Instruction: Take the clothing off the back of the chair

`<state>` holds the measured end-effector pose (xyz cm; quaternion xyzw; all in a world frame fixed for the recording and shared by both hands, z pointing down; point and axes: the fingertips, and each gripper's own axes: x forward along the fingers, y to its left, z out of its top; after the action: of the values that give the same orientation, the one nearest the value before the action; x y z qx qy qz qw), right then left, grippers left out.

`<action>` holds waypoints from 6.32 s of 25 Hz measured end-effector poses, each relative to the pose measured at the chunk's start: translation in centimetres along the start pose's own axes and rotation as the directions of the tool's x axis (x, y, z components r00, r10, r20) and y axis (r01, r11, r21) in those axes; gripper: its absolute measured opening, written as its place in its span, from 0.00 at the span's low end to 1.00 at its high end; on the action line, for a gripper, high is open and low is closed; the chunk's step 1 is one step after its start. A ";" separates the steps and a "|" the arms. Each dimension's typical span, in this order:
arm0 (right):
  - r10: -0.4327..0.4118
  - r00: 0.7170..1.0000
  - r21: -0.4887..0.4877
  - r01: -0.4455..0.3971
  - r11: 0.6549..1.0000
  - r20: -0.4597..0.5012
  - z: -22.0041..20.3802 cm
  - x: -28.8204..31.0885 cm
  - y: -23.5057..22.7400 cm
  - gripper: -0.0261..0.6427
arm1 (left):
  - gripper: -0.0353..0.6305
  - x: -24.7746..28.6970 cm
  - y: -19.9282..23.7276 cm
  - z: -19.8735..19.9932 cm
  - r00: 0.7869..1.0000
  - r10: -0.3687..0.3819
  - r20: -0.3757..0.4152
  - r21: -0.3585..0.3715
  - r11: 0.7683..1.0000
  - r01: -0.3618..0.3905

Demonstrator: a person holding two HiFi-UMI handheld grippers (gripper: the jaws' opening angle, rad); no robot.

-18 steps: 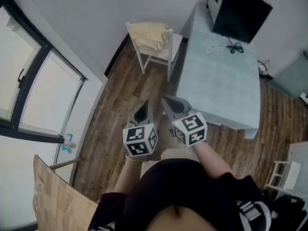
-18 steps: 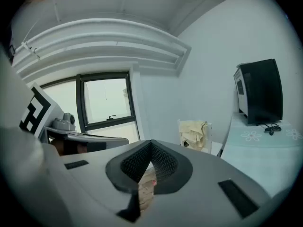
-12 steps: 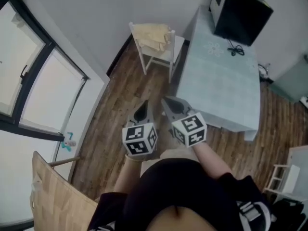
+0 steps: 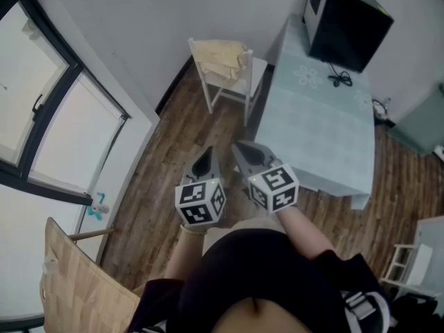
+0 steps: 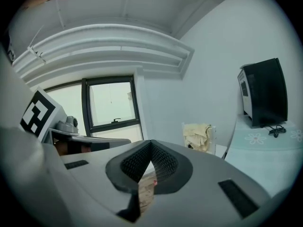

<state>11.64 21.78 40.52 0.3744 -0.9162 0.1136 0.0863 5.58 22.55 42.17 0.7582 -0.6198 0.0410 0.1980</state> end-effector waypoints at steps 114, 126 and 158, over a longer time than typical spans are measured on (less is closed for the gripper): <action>-0.574 0.804 0.174 0.594 0.785 -0.154 5.7 41.3 -30.1 0.06 | 0.05 51.2 25.3 12.7 0.906 -0.310 -0.289 0.056 0.939 0.339; -0.624 0.749 0.214 0.662 0.719 -0.220 3.1 42.0 -34.5 0.42 | 0.38 56.3 25.2 10.0 0.890 -0.288 -0.352 0.085 0.938 0.337; -0.621 0.688 0.245 0.720 0.650 -0.375 -3.2 45.2 -41.3 0.64 | 0.65 64.3 24.8 5.7 0.864 -0.260 -0.430 0.122 0.932 0.341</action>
<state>9.18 -36.16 60.55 0.6798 -0.6512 0.2928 0.1676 -4.54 -42.63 62.90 0.8362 -0.4315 0.2264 0.2516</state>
